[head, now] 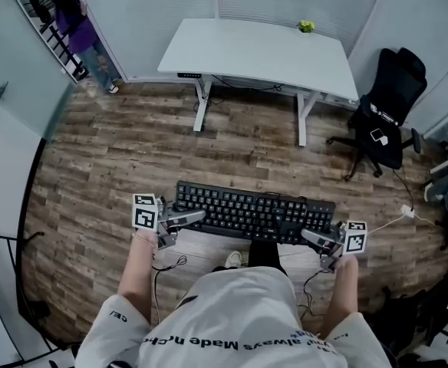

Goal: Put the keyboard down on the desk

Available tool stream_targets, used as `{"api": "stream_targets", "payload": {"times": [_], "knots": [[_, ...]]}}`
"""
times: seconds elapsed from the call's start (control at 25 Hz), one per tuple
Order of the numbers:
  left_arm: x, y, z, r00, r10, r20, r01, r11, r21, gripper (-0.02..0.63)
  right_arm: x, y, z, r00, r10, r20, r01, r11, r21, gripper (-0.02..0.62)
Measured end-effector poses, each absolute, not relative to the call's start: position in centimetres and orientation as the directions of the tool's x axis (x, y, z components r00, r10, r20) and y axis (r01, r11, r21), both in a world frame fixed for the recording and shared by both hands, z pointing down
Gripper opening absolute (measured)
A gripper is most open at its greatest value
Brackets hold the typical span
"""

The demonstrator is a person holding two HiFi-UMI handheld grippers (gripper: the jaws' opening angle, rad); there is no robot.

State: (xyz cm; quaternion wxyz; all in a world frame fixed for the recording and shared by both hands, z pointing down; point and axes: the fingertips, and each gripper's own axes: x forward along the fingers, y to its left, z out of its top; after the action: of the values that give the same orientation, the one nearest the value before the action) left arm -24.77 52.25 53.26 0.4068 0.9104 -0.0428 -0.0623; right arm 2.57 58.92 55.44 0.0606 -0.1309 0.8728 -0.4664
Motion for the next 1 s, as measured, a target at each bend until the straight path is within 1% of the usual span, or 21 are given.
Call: {"api": "stream_targets", "payload": {"times": [0.4, 0.76, 1.0], "knots": [[-22.3, 46.1, 53.6, 0.986, -0.151, -0.067, -0.049, -0.656, 0.753, 0.144, 5.0, 52.3, 56.0, -0.964, -0.264, 0.006, -0.148, 0.522, -0.84, 0.12], [-17.6, 36.9, 53.0, 0.987, -0.155, -0.049, -0.063, -0.645, 0.761, 0.144, 9.8, 43.0, 55.7, -0.965, -0.261, 0.002, -0.138, 0.505, -0.852, 0.12], [-15.6, 34.3, 52.8, 0.988, -0.143, -0.052, -0.055, -0.653, 0.755, 0.144, 11.6, 40.6, 55.6, -0.961, -0.275, -0.004, -0.141, 0.508, -0.85, 0.12]]}}
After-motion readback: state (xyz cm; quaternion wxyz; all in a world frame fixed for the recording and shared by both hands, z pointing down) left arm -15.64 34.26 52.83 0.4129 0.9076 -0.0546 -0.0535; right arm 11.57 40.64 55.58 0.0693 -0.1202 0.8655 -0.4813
